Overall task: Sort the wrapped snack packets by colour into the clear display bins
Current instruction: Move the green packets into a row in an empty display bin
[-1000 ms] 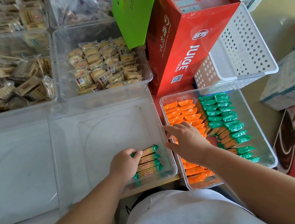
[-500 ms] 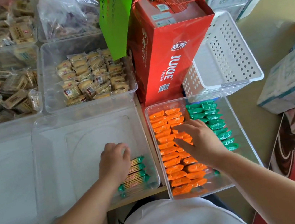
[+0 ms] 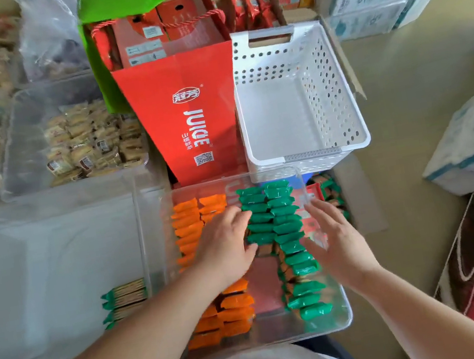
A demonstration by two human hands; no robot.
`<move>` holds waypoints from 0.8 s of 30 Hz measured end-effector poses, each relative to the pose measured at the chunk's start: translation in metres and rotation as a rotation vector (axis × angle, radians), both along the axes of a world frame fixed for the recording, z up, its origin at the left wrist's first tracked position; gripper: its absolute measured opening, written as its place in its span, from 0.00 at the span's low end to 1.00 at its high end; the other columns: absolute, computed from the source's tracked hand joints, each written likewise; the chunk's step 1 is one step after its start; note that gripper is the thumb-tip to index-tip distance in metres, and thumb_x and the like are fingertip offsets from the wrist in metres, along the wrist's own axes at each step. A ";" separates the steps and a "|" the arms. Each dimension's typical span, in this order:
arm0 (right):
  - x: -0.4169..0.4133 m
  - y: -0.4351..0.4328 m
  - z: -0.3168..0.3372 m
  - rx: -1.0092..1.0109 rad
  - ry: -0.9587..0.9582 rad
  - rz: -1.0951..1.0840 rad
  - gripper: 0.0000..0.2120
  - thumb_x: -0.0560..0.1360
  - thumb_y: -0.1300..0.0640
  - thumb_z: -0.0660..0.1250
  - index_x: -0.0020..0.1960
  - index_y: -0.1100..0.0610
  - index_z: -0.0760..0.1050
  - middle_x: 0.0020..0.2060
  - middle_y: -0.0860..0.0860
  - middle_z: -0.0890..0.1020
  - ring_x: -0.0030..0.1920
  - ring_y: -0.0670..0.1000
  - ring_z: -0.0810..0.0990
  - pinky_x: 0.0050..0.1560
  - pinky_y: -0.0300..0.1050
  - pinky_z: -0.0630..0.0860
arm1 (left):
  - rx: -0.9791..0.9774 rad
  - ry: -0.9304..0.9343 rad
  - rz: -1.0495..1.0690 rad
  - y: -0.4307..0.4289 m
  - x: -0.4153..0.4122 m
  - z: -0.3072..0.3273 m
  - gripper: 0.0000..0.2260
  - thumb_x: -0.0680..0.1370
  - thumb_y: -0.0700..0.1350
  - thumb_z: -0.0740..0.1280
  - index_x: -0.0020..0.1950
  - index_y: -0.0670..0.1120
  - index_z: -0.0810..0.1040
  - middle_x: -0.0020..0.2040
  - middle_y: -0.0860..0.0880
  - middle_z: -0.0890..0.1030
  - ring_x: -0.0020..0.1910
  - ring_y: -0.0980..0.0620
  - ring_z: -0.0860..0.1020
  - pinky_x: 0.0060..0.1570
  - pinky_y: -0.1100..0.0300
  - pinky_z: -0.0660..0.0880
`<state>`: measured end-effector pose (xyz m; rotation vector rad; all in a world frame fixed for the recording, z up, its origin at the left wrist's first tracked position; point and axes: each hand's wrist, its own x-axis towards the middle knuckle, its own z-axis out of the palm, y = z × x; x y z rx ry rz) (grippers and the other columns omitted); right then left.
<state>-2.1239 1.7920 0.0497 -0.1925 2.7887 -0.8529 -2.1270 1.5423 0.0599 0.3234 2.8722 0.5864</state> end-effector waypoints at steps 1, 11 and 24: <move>0.001 0.004 -0.003 -0.006 -0.009 0.032 0.35 0.74 0.48 0.73 0.78 0.45 0.63 0.77 0.40 0.62 0.73 0.38 0.63 0.68 0.41 0.68 | -0.070 -0.025 -0.029 0.009 -0.004 -0.005 0.34 0.75 0.56 0.71 0.77 0.45 0.67 0.73 0.45 0.68 0.72 0.43 0.68 0.71 0.51 0.64; 0.002 0.011 -0.022 -0.183 -0.062 0.109 0.38 0.75 0.53 0.71 0.79 0.42 0.56 0.79 0.37 0.51 0.77 0.41 0.57 0.72 0.41 0.67 | -0.510 -0.136 -0.037 0.051 -0.015 -0.019 0.45 0.70 0.62 0.72 0.79 0.45 0.56 0.71 0.45 0.63 0.70 0.43 0.63 0.74 0.47 0.56; 0.004 0.010 -0.023 -0.163 -0.037 0.101 0.34 0.76 0.51 0.69 0.78 0.42 0.58 0.80 0.42 0.51 0.75 0.48 0.66 0.61 0.45 0.77 | -0.447 -0.163 0.001 0.056 -0.021 -0.013 0.41 0.64 0.62 0.74 0.72 0.50 0.64 0.67 0.52 0.72 0.68 0.48 0.67 0.70 0.51 0.60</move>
